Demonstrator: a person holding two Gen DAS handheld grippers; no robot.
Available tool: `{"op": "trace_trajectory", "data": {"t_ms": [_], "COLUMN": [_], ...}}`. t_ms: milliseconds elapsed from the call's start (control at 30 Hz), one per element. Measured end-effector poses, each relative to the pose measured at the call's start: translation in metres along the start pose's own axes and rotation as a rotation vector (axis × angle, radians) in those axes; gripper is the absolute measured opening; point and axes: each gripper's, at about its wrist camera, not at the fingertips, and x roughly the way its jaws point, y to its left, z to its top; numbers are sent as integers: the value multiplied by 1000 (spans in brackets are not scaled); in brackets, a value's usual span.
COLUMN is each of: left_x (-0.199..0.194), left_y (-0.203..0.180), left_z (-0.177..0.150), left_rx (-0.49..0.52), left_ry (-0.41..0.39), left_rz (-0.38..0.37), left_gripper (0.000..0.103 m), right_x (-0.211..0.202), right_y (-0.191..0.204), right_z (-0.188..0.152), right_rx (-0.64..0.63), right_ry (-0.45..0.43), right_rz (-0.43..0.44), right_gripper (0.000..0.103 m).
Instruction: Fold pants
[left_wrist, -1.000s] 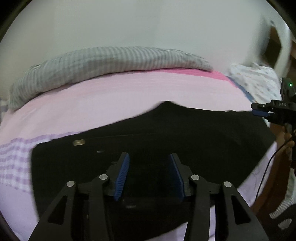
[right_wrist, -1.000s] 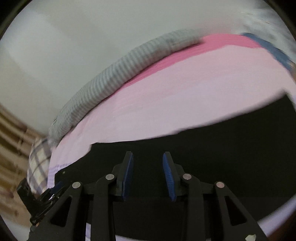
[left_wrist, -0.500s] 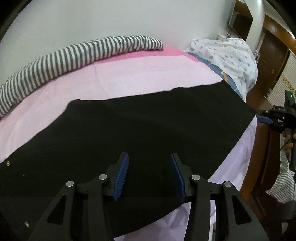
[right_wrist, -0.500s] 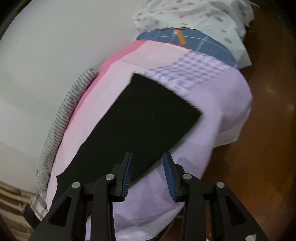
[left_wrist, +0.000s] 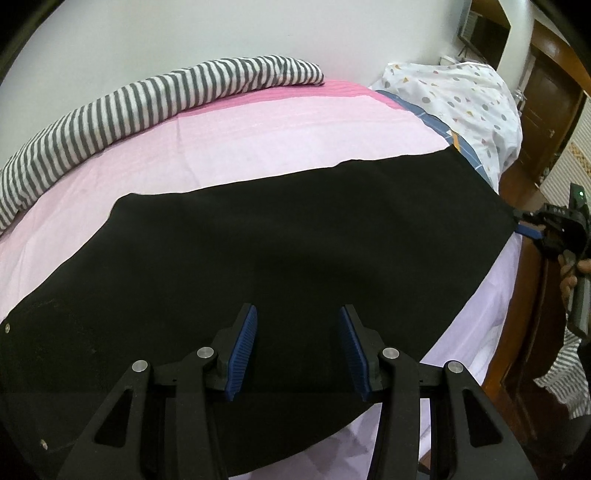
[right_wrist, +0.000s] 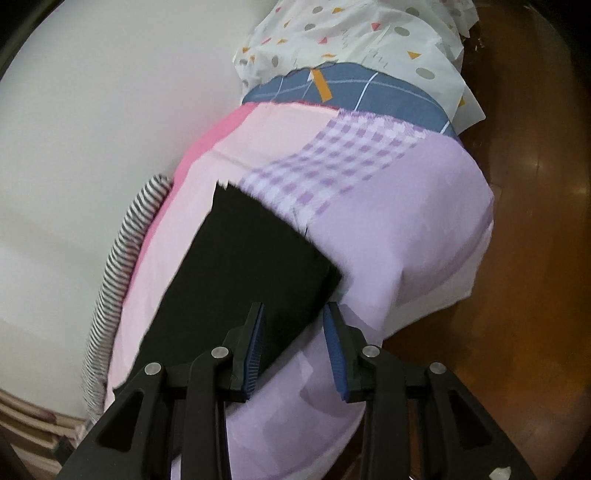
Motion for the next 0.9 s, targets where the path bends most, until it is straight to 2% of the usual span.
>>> {"op": "trace_trajectory", "data": {"t_ms": [67,233,367,500,567,700,900], "left_x": [4,11,17,24,24,15,-17], "left_y": [-4,-10,-9,-9,-9,6,51], "left_z": [1,1,-2,-6,-5,-3,-8], "left_rx": [2,11,11,19,22,-36,-157], "left_ry": [6,16,32,26,26,17,-42], "left_rz": [-2,6,13,32,31,-16,-47], "left_gripper": [48,48,48,48,48,48,48], "right_x": [4,14,9,-4,-7,-4,24], "right_y": [-5,-11,-2,21,42,95,178], "right_z": [6,18,18,17,15,1,-40], "right_rx": [28,52,21,-23,-56,-151,-298], "right_ry": [-15,-15,-14,-22,-13,24,128], "right_rz": [25,40,36,73,99,144,213], "right_gripper": [27,11,9,8,8,8,9]}}
